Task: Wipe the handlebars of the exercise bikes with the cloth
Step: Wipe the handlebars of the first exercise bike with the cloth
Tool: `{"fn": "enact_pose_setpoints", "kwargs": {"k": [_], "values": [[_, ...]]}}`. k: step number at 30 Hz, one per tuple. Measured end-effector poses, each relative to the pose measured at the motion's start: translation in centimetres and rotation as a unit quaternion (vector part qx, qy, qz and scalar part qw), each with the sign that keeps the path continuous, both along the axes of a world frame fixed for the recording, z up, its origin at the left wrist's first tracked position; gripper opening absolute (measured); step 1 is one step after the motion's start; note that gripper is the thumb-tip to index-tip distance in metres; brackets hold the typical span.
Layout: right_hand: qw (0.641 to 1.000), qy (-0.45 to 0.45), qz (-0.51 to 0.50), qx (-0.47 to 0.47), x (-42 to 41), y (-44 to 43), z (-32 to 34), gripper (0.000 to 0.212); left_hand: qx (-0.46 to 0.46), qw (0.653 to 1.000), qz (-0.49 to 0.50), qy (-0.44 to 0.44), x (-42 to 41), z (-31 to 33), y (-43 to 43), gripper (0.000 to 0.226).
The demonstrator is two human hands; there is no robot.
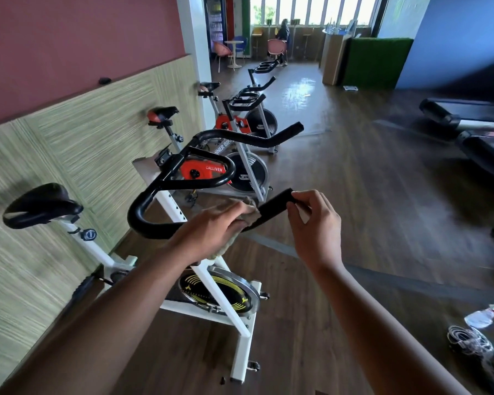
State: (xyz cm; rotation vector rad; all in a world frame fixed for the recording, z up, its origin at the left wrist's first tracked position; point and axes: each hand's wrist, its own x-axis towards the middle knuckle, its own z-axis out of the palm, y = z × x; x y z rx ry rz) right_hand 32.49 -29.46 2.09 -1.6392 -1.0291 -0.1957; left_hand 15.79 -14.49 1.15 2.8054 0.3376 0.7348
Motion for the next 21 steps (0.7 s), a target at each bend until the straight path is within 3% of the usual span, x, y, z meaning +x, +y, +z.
{"fn": "enact_pose_setpoints", "kwargs": {"k": [4,7,11,15,21], "values": [[1.0,-0.027,-0.003,-0.002,-0.2,0.1,0.2,0.016,0.016,0.999,0.028,0.022,-2.5,-0.1,0.5,0.032],[0.999,-0.052,-0.01,-0.008,-0.7,0.2,0.3,0.019,0.027,0.994,0.105,0.012,-3.4,0.0,0.1,0.03],[0.995,-0.087,-0.038,-0.036,-1.3,0.3,0.5,0.02,0.039,0.983,0.177,-0.025,-4.2,-1.0,0.0,0.042],[0.987,-0.144,-0.063,-0.043,-2.0,0.7,0.5,0.014,0.086,0.976,0.186,-0.072,-5.5,-1.9,1.4,0.041],[0.973,-0.206,-0.086,-0.066,-4.6,2.6,0.9,0.013,0.076,0.981,0.158,-0.076,-7.7,-1.7,3.9,0.043]]}}
